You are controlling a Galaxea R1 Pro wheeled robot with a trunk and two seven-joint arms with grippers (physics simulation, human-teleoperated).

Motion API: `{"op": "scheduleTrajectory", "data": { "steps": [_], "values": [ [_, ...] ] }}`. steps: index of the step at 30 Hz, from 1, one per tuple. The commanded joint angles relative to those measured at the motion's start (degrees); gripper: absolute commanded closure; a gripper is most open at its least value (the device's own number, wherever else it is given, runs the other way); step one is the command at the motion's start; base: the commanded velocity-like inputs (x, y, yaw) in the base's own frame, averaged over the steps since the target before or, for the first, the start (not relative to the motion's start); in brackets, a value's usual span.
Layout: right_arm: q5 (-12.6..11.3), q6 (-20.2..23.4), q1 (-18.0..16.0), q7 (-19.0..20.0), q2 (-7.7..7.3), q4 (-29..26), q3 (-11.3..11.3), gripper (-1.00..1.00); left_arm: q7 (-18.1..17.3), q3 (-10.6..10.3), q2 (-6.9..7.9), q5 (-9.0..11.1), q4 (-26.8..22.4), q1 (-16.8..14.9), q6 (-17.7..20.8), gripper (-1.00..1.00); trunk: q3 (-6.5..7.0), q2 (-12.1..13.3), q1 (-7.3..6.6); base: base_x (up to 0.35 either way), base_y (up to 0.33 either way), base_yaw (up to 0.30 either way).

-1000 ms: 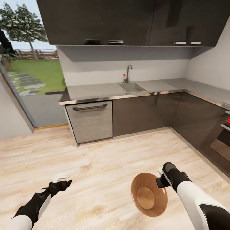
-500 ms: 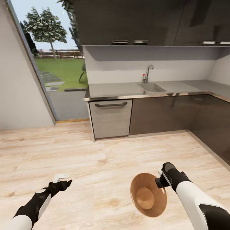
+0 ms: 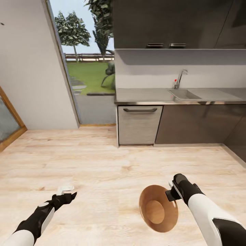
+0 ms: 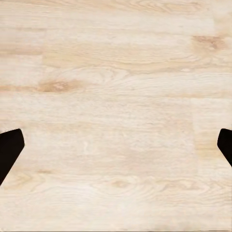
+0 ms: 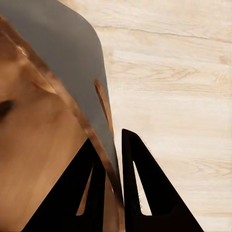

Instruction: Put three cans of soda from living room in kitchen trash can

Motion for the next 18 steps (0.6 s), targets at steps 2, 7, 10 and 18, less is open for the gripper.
{"op": "scheduleTrajectory", "data": {
  "steps": [2, 7, 10, 18],
  "values": [
    [-0.7, 0.1, 0.0, 0.2, 0.01, 0.0, -0.1, 1.00, 0.0, 0.0, 0.00, 0.0, 0.0, 0.0, 0.0, -1.00, 0.00, 0.0, 0.00, -0.187, 0.254, 0.245],
    [-0.7, 0.1, 0.0, 0.2, 0.01, 0.0, -0.1, 1.00, 0.0, 0.0, 0.00, 0.0, 0.0, 0.0, 0.0, -1.00, 0.00, 0.0, 0.00, -0.195, 0.253, 0.245],
    [-0.7, 0.1, 0.0, 0.2, 0.01, 0.0, -0.1, 1.00, 0.0, 0.0, 0.00, 0.0, 0.0, 0.0, 0.0, -1.00, 0.00, 0.0, 0.00, -0.202, 0.251, 0.245],
    [-0.8, 0.1, 0.0, 0.6, 0.01, -0.1, -0.2, 1.00, 0.0, 0.0, 0.00, 0.0, 0.0, 0.0, 0.0, -1.00, 0.00, 0.0, 0.00, -0.206, 0.248, 0.170]
  ]
}}
